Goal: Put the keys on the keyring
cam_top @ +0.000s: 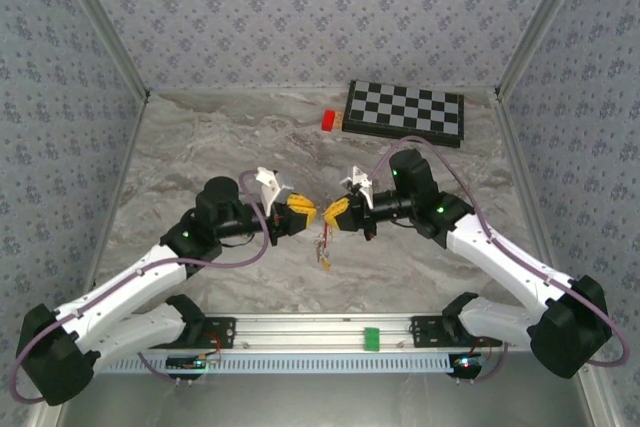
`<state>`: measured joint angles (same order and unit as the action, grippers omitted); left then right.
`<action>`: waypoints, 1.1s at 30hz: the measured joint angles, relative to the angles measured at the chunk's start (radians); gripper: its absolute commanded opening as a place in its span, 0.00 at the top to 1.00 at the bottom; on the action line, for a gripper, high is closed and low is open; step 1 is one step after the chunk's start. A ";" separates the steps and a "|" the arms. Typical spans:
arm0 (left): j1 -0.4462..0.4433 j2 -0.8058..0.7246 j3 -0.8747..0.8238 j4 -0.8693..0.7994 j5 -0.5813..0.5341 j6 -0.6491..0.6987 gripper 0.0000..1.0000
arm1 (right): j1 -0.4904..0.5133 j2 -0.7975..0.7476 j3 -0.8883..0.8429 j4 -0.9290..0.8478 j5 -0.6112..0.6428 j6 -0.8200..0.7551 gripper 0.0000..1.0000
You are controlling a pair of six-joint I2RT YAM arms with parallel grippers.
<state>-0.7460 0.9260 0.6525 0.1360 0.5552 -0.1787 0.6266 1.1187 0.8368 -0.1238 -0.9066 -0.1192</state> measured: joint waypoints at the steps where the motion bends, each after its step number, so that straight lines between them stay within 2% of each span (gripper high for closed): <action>1: 0.000 0.006 0.003 -0.006 0.007 0.004 0.78 | 0.001 0.000 0.000 -0.003 0.000 -0.003 1.00; 26: 0.000 0.084 0.016 -0.010 0.114 0.007 0.79 | 0.007 0.000 -0.009 0.000 -0.011 -0.005 1.00; 30: 0.000 0.091 0.023 -0.010 0.124 0.007 0.82 | 0.007 0.000 -0.009 0.000 -0.011 -0.005 1.00; 33: 0.000 0.091 0.024 -0.010 0.134 0.013 0.91 | 0.007 0.000 -0.009 0.000 -0.011 -0.005 1.00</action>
<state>-0.7460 1.0168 0.6762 0.1261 0.6888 -0.1661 0.6338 1.1183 0.8276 -0.1242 -0.9173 -0.1242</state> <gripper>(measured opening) 0.128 0.040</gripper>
